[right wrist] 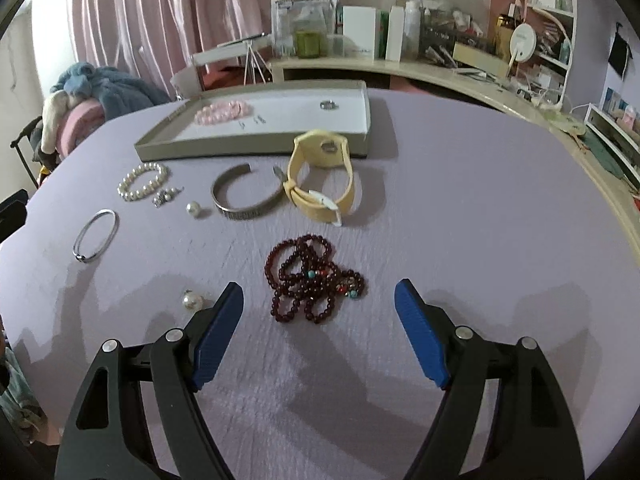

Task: Organize jewelry
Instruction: 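Grasp the dark red bead bracelet with the right tool, then grasp the silver bangle with the left tool while the right tool lifts the red beads, then carry the bangle and red beads into the tray and open both tools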

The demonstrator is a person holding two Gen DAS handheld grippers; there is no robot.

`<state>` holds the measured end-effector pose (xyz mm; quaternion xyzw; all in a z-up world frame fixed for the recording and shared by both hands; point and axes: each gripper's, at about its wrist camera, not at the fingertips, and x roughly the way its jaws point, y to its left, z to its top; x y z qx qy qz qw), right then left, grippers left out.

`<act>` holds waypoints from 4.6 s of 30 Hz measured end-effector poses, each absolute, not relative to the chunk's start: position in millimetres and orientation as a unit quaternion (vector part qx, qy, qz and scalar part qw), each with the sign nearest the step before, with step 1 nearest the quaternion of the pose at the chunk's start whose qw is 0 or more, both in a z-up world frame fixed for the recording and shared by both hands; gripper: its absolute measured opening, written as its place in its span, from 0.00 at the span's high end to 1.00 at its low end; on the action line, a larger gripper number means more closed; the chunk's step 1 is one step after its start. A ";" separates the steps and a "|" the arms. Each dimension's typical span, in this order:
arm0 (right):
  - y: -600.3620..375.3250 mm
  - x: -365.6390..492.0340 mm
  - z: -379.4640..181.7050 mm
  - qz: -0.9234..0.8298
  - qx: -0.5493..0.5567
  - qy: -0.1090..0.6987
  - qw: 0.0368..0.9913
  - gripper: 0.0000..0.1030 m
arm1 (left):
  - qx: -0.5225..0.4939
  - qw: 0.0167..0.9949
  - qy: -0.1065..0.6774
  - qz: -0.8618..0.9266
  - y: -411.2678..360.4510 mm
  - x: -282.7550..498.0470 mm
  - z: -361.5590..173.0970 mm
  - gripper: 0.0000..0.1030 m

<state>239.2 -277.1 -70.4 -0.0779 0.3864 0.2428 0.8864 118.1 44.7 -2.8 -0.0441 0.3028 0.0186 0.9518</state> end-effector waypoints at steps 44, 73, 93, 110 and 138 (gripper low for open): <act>-279.0 245.4 -30.2 0.269 -0.037 0.361 0.892 0.93 | -0.036 0.912 0.405 0.062 45.3 158.8 -44.2 0.02; -289.8 245.1 4.8 0.292 0.003 0.325 0.900 0.94 | -0.047 0.913 0.397 0.078 44.7 175.3 -19.3 0.31; -264.5 257.4 64.0 0.298 0.001 0.249 0.922 0.94 | -0.082 0.959 0.271 0.016 43.5 165.4 72.6 0.31; -195.4 358.8 73.5 0.299 -0.012 0.259 0.919 0.94 | -0.089 0.968 0.234 -0.015 51.0 246.4 105.2 0.31; -198.0 429.1 3.2 0.274 0.021 0.360 0.892 0.57 | -0.120 0.945 0.304 -0.006 77.6 334.2 47.9 0.31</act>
